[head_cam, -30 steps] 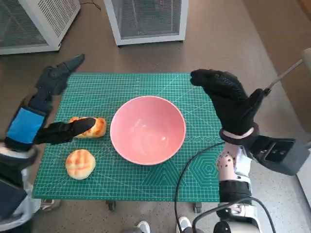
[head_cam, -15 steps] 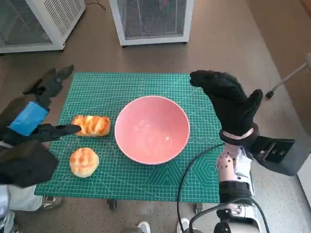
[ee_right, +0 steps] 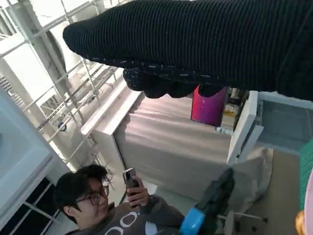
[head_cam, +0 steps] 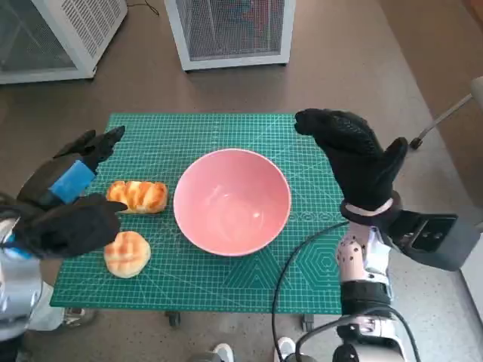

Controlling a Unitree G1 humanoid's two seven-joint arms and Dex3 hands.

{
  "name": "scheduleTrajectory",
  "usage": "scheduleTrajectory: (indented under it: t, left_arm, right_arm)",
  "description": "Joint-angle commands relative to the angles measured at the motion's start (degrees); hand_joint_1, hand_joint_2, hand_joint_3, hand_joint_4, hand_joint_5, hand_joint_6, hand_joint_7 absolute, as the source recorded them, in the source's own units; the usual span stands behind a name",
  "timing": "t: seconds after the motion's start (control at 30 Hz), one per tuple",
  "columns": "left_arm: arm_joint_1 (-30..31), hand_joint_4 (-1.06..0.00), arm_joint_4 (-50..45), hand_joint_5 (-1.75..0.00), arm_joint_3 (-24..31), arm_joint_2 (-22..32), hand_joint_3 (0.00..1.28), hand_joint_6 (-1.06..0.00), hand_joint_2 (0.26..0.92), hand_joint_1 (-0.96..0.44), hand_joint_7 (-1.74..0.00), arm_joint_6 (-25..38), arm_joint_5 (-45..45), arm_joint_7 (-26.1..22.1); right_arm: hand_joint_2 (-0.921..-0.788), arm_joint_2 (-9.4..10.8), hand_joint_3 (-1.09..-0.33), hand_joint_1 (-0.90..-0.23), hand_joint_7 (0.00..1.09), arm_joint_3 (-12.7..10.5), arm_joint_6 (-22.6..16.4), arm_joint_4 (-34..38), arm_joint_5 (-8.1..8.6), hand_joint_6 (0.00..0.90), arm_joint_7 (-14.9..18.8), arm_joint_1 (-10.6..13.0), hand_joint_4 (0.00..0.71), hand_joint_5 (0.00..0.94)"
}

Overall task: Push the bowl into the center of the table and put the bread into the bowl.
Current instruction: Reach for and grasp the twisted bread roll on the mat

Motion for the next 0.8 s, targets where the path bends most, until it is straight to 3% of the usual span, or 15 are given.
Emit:
scheduleTrajectory:
  t: [0.03, 0.3, 0.8]
  left_arm:
    - [-3.2, -0.05, 5.9, 0.0, -3.9, -0.3, 0.01, -0.19, 0.771, -0.32, -0.05, 0.3, 3.0, -0.3]
    - [-7.1, -0.05, 14.1, 0.0, -8.7, -2.2, 0.01, -0.2, 0.788, -0.34, -0.03, 0.3, 5.1, -0.5]
    - [-12.8, -0.06, 31.0, 0.0, -14.5, -6.5, 0.01, -0.2, 0.807, -0.38, -0.01, -5.2, 6.5, 1.5]
  right_arm:
    - [-0.921, 0.1, -0.509, -0.529, 0.0, 0.0, 0.9, 0.6, 0.63, 0.412, 0.3, 1.2, 0.275, 0.0]
    - [-0.921, 0.0, -0.505, -0.529, 0.0, 0.1, 0.9, -0.2, 0.56, 0.414, 0.2, 1.9, 0.277, 0.001]
    - [-0.921, -0.2, -0.51, -0.528, 0.0, 0.0, -0.1, -0.5, 0.07, 0.413, -0.3, 2.8, 0.277, 0.0]
